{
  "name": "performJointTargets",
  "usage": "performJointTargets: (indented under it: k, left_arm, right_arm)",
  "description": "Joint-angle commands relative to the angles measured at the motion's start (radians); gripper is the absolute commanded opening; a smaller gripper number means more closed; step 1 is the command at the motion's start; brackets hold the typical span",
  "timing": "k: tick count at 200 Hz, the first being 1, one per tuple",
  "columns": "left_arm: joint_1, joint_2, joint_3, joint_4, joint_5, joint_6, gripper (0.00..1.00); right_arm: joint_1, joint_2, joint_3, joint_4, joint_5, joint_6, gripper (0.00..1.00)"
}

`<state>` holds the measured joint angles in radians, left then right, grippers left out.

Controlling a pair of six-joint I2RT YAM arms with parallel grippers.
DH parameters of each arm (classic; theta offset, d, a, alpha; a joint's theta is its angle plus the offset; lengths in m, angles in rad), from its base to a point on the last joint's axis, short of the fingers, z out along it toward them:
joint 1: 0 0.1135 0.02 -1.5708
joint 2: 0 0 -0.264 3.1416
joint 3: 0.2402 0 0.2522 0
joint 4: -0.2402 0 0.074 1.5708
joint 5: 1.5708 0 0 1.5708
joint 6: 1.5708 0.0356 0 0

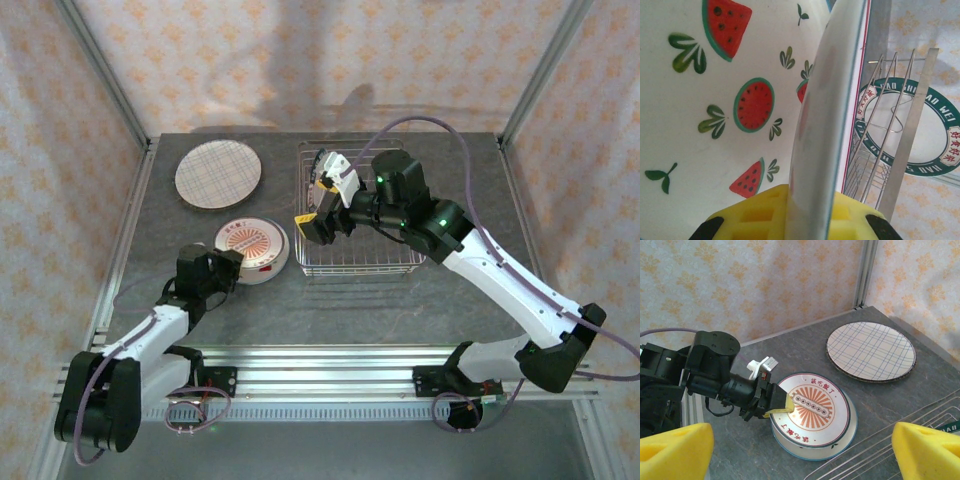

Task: Unload the plates from the dish rack

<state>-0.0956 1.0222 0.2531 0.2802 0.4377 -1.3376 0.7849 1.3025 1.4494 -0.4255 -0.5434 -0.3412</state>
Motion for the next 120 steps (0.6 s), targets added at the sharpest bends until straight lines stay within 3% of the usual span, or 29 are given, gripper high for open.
performJointTargets:
  k: [1, 120]
  left_arm:
    - [0.011, 0.017, 0.003, 0.099, 0.006, 0.017, 0.0]
    - [0.01, 0.113, 0.009, 0.145, 0.015, 0.035, 0.0]
  right_arm:
    - [0.005, 0.004, 0.011, 0.024, -0.012, 0.01, 0.91]
    - [0.005, 0.005, 0.012, 0.024, -0.011, 0.019, 0.92]
